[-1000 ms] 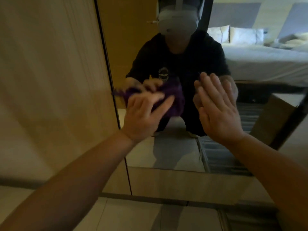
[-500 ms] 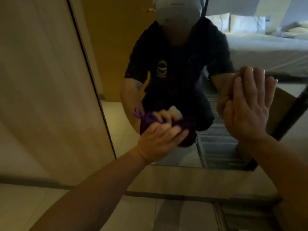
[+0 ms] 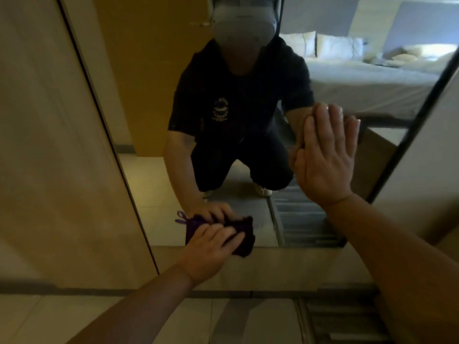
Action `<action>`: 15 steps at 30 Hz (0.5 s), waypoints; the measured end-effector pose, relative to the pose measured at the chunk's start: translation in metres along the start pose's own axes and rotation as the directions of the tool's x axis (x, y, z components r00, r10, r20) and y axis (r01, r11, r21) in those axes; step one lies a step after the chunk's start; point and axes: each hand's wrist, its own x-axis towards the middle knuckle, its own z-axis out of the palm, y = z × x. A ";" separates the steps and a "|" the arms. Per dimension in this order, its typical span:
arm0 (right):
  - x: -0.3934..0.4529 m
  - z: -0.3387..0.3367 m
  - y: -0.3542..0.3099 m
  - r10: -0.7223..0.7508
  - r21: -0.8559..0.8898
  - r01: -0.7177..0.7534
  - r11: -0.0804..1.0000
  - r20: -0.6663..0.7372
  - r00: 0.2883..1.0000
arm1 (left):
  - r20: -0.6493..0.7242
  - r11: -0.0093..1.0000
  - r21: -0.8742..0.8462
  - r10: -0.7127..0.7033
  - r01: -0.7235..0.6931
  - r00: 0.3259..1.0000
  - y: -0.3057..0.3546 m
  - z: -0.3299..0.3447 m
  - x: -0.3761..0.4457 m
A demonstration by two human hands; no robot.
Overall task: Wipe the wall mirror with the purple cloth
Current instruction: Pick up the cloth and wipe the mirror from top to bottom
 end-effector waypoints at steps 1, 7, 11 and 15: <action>0.001 -0.002 -0.001 0.010 0.007 -0.010 1.000 0.022 1.000 | -0.091 0.999 -0.007 -0.047 0.047 0.995 -0.005 -0.014 0.027; -0.005 -0.037 0.015 0.044 0.192 -0.056 0.980 0.067 0.997 | -0.522 0.983 0.085 -0.098 0.165 0.847 -0.054 -0.112 0.211; -0.028 -0.039 0.045 0.127 0.072 -0.136 0.988 0.114 0.985 | -0.525 0.953 0.239 -0.034 0.185 0.851 -0.057 -0.113 0.253; -0.039 -0.019 0.056 0.098 0.016 -0.099 0.995 0.042 0.994 | -0.470 0.955 0.295 0.111 0.037 0.875 -0.024 -0.055 0.200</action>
